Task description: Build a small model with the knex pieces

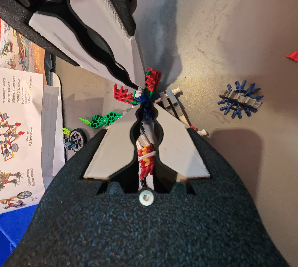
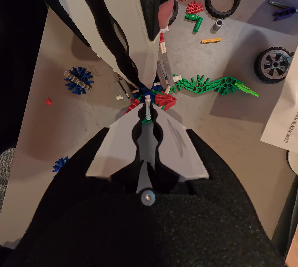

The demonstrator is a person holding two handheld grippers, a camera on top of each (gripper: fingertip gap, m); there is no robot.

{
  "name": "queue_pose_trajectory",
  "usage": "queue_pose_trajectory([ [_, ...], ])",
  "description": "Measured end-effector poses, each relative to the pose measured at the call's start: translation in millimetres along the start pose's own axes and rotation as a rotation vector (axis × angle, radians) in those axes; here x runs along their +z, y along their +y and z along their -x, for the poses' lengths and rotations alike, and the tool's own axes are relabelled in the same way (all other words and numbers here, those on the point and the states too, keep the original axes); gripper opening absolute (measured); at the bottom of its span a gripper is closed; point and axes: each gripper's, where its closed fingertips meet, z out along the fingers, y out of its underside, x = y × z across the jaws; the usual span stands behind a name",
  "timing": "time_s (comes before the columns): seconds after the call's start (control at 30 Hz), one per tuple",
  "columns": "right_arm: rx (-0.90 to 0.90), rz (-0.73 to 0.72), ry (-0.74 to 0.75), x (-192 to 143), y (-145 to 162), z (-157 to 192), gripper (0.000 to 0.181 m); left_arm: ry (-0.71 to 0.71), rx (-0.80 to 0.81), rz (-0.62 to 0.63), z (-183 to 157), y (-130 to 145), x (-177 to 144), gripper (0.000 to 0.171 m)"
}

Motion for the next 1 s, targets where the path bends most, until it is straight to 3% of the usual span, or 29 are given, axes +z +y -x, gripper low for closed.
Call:
queue_pose_trajectory([
  [1.0,0.103,-0.162,-0.167,-4.3,-2.0,2.1,0.005,-0.008,0.009,-0.007,0.7,-0.5,-0.2,0.009],
])
